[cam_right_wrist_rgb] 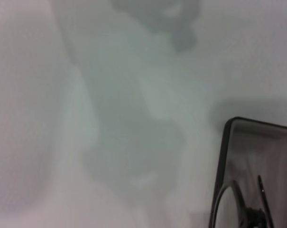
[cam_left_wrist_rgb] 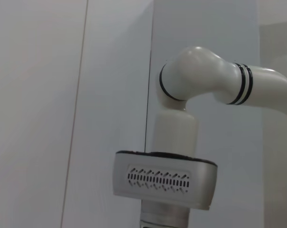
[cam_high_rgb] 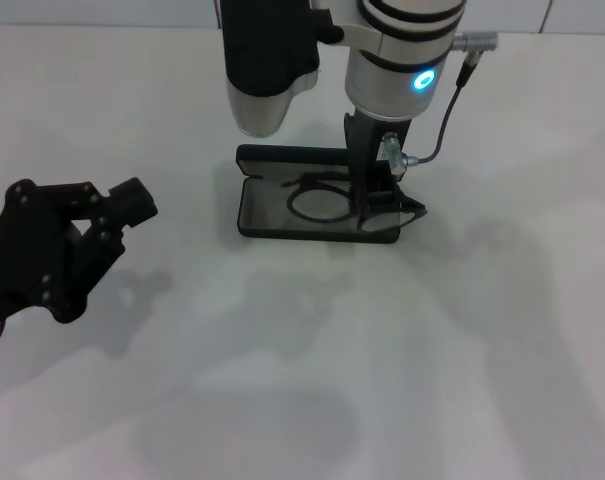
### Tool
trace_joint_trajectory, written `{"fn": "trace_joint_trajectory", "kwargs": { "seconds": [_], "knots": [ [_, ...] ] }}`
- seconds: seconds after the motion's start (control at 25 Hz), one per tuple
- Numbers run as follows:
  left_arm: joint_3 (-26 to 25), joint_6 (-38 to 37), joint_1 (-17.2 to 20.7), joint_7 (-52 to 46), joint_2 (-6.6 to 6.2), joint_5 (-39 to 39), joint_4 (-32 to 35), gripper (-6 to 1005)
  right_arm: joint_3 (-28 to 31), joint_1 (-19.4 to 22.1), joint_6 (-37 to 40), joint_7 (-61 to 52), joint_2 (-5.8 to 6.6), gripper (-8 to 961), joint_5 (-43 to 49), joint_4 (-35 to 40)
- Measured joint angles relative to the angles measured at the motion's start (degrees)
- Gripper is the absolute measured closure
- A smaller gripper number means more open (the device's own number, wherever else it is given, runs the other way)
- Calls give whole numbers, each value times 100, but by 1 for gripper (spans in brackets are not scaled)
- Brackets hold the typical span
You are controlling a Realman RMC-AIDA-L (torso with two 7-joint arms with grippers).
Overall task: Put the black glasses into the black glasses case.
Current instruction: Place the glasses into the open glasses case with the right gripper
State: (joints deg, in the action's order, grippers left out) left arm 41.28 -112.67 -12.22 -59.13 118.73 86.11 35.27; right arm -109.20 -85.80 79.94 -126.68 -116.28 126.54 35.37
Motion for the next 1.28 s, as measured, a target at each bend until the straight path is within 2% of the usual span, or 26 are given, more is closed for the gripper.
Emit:
{"fn": "trace_joint_trajectory", "kwargs": {
  "seconds": [1.28],
  "knots": [
    [3, 0, -16, 104, 15, 57, -82, 947, -215, 41, -316, 170, 0, 884, -7, -17]
  ]
}}
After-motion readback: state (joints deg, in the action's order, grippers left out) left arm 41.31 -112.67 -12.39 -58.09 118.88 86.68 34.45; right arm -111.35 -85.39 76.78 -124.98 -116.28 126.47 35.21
